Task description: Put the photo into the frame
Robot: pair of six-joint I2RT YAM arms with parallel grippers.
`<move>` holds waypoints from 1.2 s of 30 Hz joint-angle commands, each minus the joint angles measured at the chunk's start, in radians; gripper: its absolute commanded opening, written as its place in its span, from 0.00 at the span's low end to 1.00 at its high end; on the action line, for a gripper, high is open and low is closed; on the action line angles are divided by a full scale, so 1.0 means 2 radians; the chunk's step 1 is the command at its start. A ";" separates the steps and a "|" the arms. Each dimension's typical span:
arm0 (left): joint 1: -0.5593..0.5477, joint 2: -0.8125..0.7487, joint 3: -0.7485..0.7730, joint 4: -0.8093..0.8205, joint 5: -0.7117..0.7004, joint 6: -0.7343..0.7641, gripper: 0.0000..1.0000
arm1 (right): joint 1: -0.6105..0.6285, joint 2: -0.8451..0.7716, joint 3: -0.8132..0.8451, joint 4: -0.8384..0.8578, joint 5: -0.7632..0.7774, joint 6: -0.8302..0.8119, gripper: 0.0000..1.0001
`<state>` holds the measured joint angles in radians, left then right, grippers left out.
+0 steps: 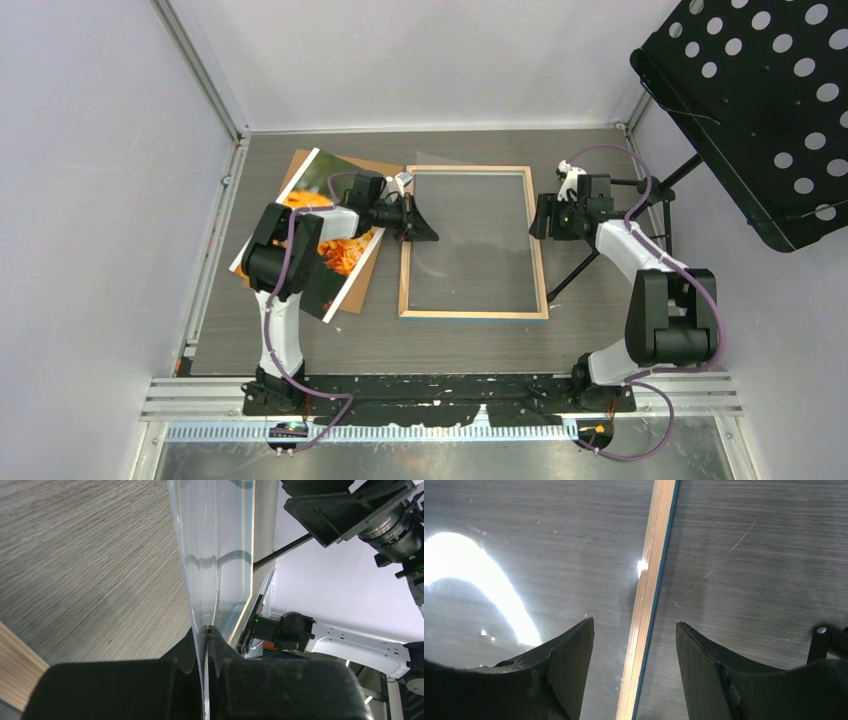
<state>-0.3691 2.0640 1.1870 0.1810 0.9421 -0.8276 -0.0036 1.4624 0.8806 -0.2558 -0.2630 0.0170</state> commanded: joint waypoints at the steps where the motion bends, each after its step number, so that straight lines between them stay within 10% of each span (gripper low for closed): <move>1: 0.007 0.000 0.015 0.004 0.001 0.014 0.00 | 0.002 0.034 0.040 0.017 0.015 0.021 0.67; 36: 0.009 0.010 0.038 -0.021 0.001 0.031 0.00 | 0.019 0.106 0.059 0.024 -0.023 0.040 0.66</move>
<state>-0.3576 2.0842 1.2270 0.1379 0.9417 -0.7952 0.0319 1.6703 0.9615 -0.2386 -0.3012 0.0895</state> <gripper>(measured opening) 0.001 0.664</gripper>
